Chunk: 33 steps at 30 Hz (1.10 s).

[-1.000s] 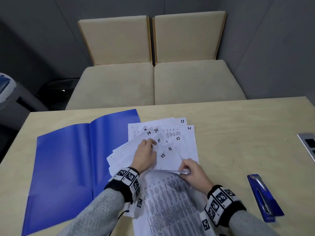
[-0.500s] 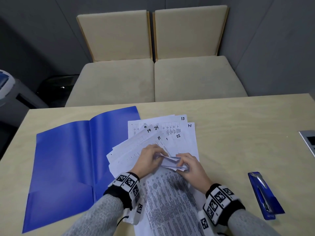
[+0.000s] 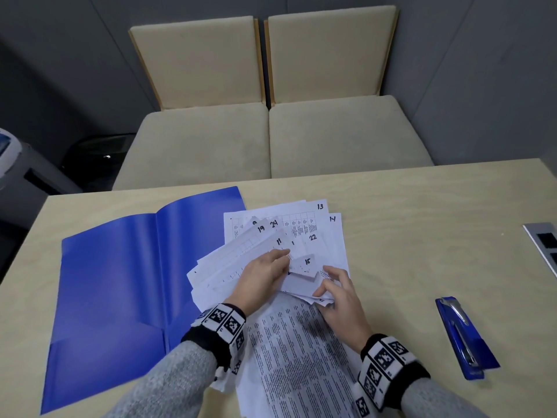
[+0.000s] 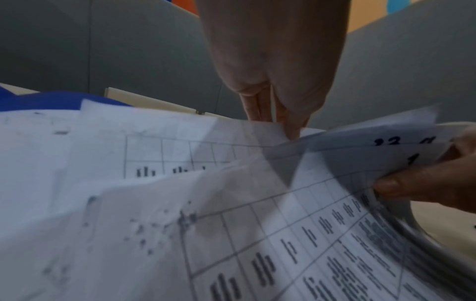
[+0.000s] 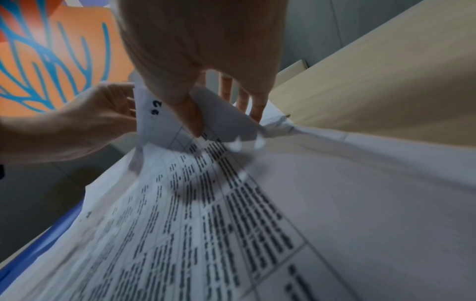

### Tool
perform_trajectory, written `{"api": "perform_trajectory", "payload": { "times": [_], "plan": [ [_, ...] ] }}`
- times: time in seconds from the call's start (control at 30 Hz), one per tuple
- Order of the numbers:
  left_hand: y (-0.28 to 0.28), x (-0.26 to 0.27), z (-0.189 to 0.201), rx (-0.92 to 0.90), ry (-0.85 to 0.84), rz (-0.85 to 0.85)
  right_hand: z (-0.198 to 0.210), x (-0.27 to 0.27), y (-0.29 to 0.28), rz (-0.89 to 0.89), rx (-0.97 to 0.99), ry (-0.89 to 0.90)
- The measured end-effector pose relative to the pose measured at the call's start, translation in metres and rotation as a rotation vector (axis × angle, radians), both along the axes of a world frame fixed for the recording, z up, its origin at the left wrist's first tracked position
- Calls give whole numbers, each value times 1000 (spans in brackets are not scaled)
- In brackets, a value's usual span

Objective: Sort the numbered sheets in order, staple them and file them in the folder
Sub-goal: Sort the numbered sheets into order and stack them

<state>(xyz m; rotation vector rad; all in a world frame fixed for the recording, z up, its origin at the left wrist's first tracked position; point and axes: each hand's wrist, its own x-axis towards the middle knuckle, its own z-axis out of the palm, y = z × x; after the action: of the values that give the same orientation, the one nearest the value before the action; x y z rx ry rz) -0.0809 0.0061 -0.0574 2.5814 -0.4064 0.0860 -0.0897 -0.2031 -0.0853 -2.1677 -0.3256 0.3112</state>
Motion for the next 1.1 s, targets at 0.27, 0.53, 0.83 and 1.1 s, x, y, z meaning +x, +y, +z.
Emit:
{"api": "perform_trajectory", "payload": {
  "times": [0.27,0.53,0.83,1.1],
  "plan": [
    [-3,7,-3,-153,291,161,-2,4,3,-11,87,85],
    [-11,27,3,-345,479,586,1,21,11,31,92,163],
    [-4,23,-5,105,315,500,-1,14,11,86,45,49],
    [14,12,-9,157,-63,298,-2,15,12,112,11,15]
  ]
}}
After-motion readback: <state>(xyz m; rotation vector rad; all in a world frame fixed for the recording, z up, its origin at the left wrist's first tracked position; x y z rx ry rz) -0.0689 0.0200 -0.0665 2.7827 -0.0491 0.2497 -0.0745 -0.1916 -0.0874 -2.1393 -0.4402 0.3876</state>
